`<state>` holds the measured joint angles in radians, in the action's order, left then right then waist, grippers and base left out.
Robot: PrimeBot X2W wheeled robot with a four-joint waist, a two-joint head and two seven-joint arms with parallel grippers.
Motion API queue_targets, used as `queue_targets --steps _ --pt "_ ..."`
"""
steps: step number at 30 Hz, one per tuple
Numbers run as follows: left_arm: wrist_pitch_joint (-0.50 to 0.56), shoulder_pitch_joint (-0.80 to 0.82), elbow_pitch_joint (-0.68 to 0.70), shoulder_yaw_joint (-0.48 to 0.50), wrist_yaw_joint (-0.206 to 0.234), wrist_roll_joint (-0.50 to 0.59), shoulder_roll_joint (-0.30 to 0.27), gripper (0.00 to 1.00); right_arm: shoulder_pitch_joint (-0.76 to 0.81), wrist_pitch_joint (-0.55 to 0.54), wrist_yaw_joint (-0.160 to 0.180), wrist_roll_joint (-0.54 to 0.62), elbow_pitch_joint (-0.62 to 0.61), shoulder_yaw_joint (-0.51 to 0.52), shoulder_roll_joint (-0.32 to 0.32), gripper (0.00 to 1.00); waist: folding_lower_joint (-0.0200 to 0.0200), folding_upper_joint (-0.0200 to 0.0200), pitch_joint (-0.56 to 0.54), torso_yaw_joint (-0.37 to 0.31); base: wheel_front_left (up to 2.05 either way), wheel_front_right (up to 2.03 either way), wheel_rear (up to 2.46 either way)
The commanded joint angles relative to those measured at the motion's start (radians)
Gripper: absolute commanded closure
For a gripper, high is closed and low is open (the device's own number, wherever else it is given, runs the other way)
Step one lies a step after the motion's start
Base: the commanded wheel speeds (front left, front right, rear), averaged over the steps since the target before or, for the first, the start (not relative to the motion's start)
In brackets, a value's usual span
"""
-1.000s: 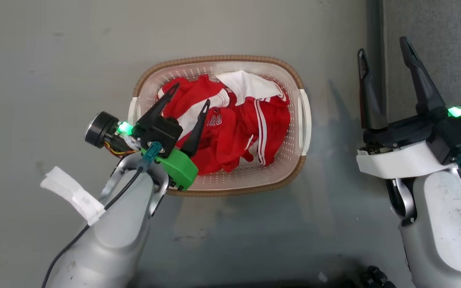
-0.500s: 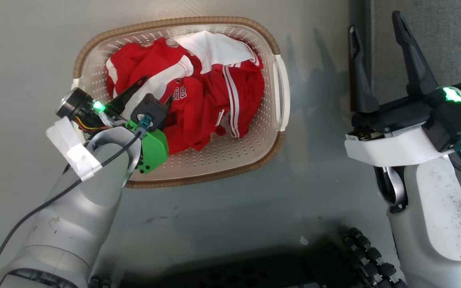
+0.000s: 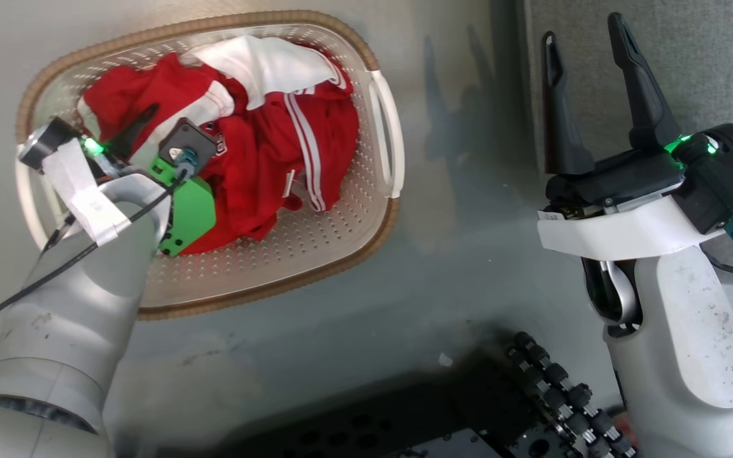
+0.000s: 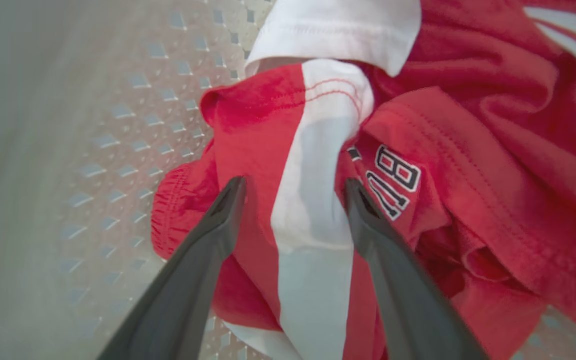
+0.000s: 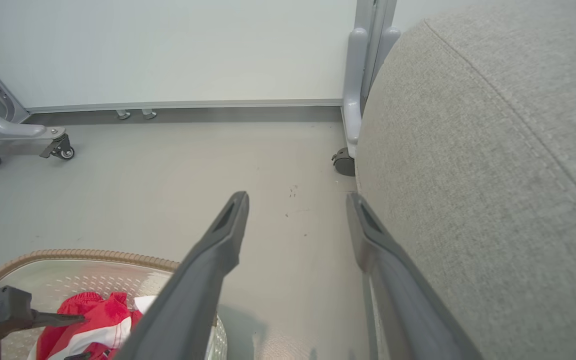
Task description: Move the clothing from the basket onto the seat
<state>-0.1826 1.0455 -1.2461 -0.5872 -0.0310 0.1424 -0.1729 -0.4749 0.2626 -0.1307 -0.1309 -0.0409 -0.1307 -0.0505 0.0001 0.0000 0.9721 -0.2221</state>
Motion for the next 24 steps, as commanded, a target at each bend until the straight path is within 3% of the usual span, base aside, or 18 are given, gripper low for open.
queue_targets --steps 1,6,7,8,9,17,24 --pt "0.011 0.019 -0.009 -0.002 0.005 -0.001 -0.017 0.0 -0.009 0.003 0.0 -0.013 0.002 -0.002 0.0 0.0 -0.0001 0.0 0.016 -0.027 0.0 0.0 0.0" --pt "0.044 0.025 -0.024 -0.012 -0.002 -0.004 -0.04 0.0 0.0 0.003 0.0 -0.037 0.004 -0.007 0.0 0.0 -0.0001 0.0 0.02 -0.051 0.0 0.0 0.0" --pt "0.047 0.026 -0.025 -0.012 -0.001 -0.007 -0.043 0.16 0.002 0.003 0.0 -0.039 0.005 -0.007 0.0 0.0 -0.0001 0.0 0.021 -0.053 0.0 0.0 0.0" --pt "0.049 0.027 -0.026 -0.014 -0.003 -0.008 -0.045 0.91 0.003 0.003 0.0 -0.044 0.005 -0.008 0.0 0.0 -0.0001 0.0 0.022 -0.056 0.0 0.0 0.0" --pt "0.052 0.027 -0.028 -0.016 -0.005 -0.008 -0.047 1.0 0.004 0.003 0.0 -0.046 0.005 -0.008 0.0 0.0 -0.0001 0.0 0.022 -0.057 0.0 0.0 0.0" --pt "0.021 0.018 -0.031 -0.006 -0.002 -0.047 -0.023 1.0 0.005 0.003 0.0 -0.041 0.015 -0.007 -0.001 0.0 -0.0001 0.0 -0.006 -0.031 0.0 0.0 0.0" --pt "-0.052 -0.055 -0.013 0.022 0.011 -0.106 0.036 1.0 0.02 0.003 0.0 -0.008 0.032 0.003 -0.001 0.0 -0.0001 0.0 -0.114 0.035 0.0 0.0 0.0"
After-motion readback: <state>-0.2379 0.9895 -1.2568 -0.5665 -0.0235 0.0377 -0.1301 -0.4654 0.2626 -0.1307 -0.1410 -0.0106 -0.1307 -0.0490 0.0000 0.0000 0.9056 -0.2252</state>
